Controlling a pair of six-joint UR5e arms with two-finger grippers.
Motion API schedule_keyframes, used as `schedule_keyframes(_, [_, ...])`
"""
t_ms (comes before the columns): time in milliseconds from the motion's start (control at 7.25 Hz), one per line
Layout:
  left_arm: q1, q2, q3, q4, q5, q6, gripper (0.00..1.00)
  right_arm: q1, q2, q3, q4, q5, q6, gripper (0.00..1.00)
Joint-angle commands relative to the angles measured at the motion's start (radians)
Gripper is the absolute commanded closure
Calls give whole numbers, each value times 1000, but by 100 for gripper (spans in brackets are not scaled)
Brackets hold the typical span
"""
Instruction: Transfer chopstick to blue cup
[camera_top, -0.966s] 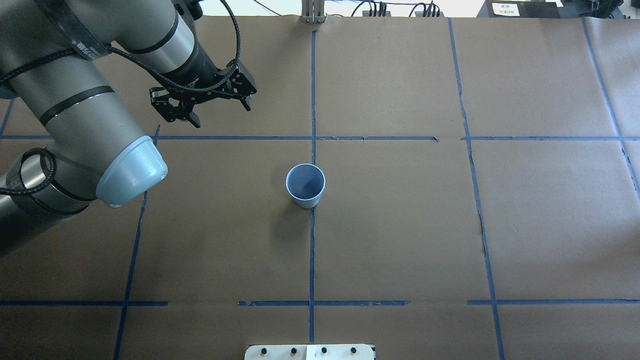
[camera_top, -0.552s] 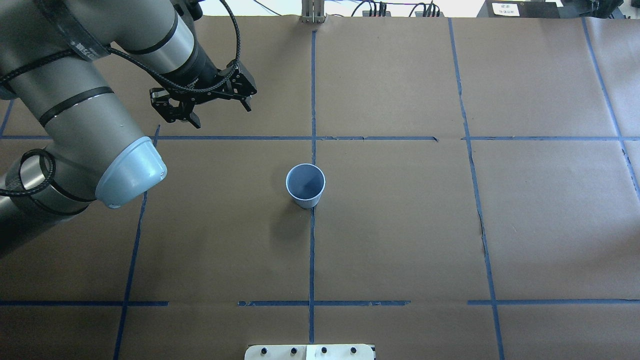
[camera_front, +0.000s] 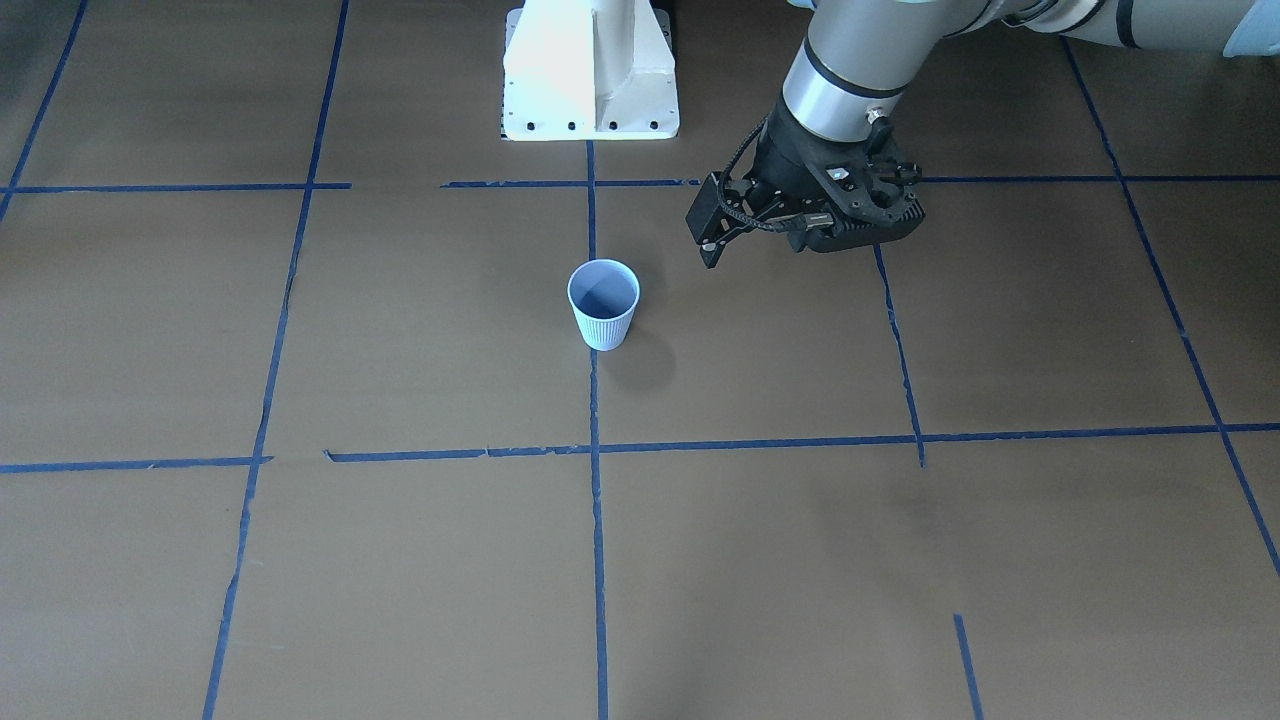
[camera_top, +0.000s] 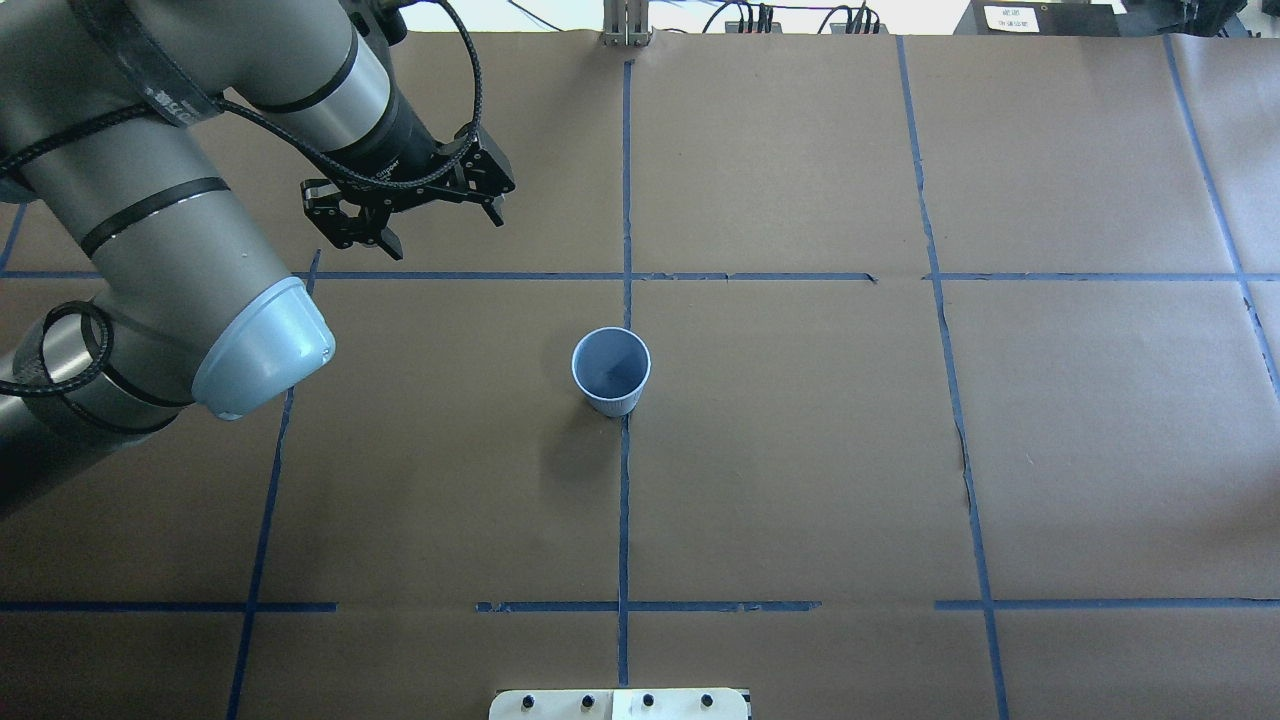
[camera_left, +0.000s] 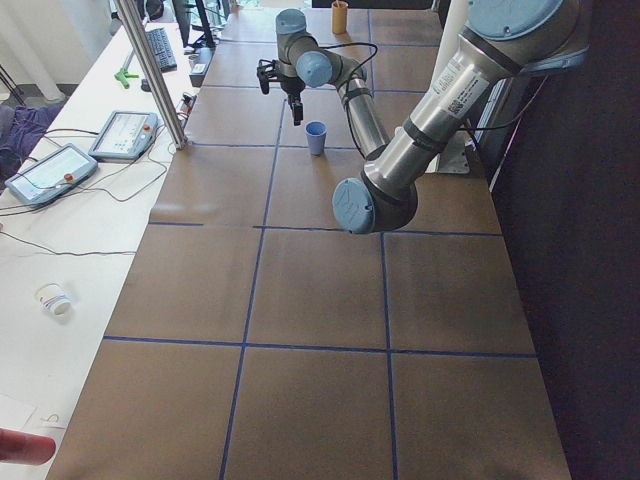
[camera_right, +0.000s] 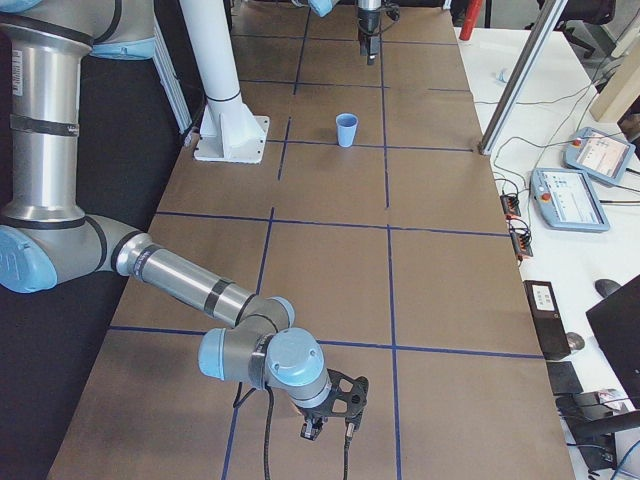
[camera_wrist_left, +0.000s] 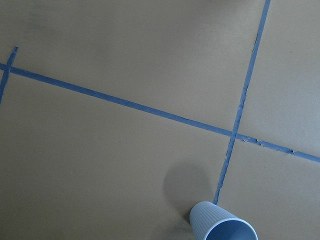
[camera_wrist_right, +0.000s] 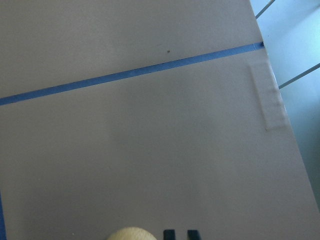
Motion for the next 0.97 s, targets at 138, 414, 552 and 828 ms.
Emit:
schedule_keyframes(138, [1, -1, 0, -1, 0, 0, 0, 47, 28, 13, -1, 3, 10, 100])
schedule_keyframes(414, [1, -1, 0, -1, 0, 0, 0, 90, 63, 50, -16, 11, 12, 100])
schedule_keyframes(552, [1, -1, -2, -1, 0, -2, 0, 100, 66, 79, -19, 11, 12, 100])
schedule_keyframes(828, [2, -2, -2, -3, -1, -18, 0, 173, 121, 154, -164, 3, -18, 100])
